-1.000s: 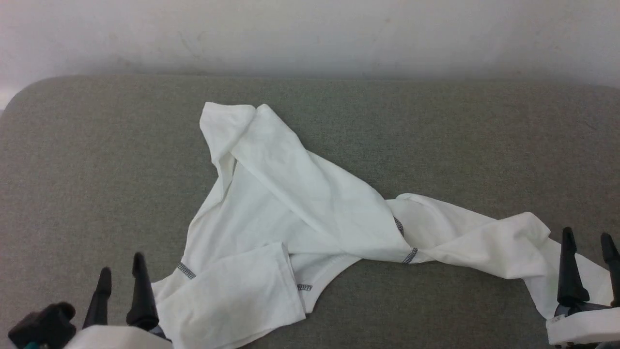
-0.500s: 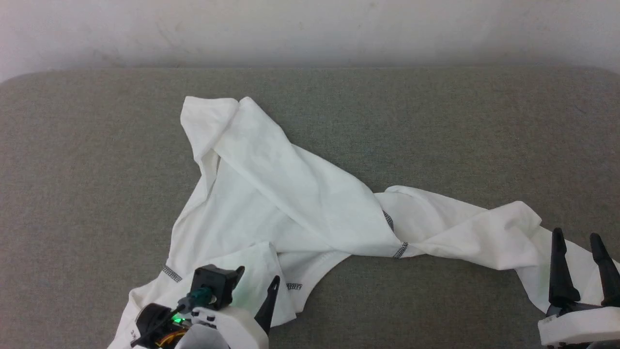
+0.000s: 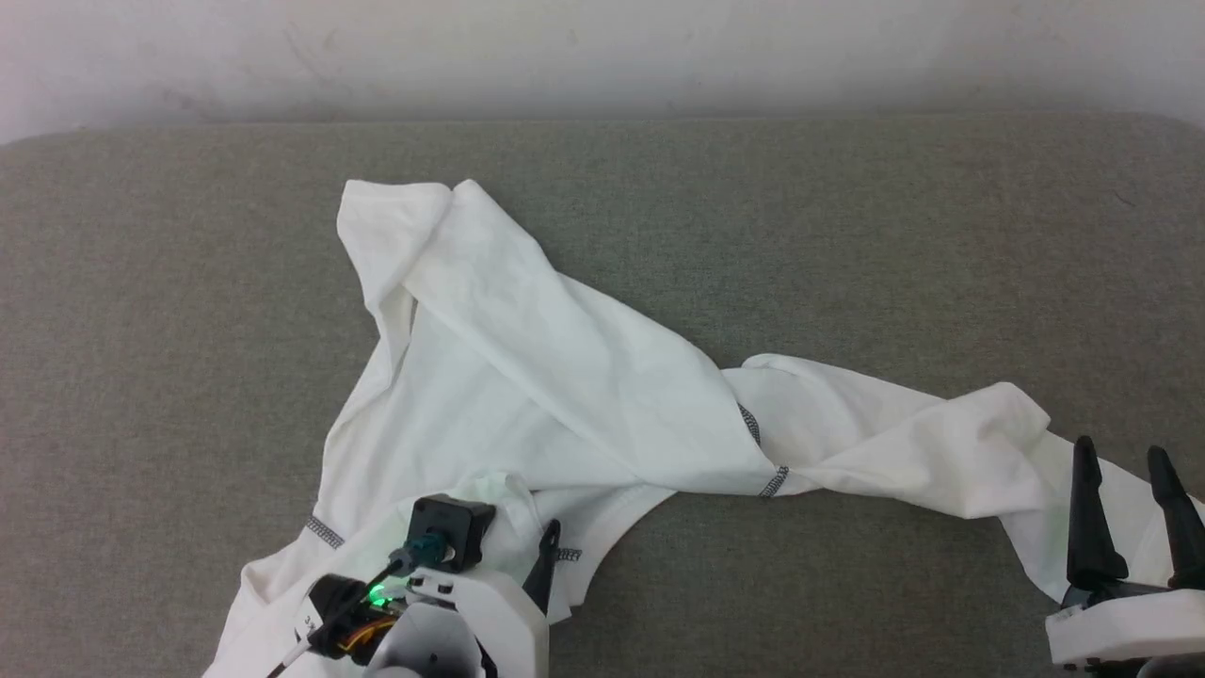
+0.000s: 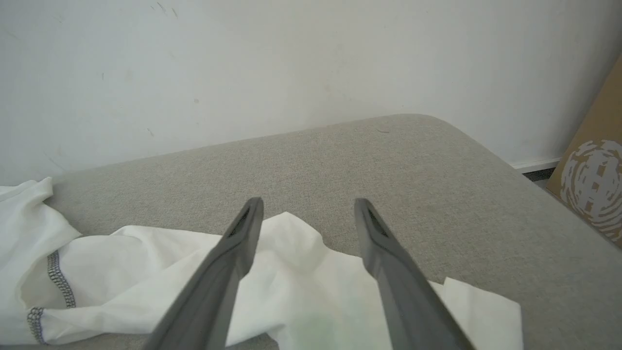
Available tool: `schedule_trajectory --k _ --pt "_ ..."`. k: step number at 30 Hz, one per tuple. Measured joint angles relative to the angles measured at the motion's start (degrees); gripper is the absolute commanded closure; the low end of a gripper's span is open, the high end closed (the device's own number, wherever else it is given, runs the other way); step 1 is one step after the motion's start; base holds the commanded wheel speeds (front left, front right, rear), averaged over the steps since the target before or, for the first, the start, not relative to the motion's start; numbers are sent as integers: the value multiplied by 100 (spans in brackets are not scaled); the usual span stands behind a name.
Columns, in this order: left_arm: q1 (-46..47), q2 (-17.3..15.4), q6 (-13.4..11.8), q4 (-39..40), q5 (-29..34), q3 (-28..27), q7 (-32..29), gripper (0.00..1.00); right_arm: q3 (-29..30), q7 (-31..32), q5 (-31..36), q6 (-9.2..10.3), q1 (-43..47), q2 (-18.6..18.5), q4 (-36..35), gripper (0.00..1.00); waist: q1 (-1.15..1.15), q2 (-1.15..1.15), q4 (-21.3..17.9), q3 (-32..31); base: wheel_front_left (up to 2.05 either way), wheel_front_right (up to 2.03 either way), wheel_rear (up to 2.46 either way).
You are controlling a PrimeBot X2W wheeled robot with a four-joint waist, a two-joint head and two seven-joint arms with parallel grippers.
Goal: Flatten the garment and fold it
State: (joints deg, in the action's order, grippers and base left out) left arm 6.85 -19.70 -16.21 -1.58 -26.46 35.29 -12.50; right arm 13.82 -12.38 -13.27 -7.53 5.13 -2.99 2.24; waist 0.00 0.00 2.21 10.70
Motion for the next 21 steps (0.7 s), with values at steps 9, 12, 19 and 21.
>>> schedule_trajectory --k 9,12,19,21 --pt "94 63 4 -114 -25 -41 194 100 14 -29 -8 0 -17 0 37 0 0 0 67 23 0 0 0" --pt "97 88 4 -164 -40 -57 212 100 20 -30 -18 0 -20 0 41 0 0 0 79 26 0 0 0" --pt "129 160 9 -164 -272 -245 430 100 45 -33 -18 0 -52 0 41 0 0 0 105 30 0 0 0" --pt "128 151 0 88 -364 -400 506 100 55 -33 -18 0 -52 0 42 0 0 0 117 25 0 0 0"
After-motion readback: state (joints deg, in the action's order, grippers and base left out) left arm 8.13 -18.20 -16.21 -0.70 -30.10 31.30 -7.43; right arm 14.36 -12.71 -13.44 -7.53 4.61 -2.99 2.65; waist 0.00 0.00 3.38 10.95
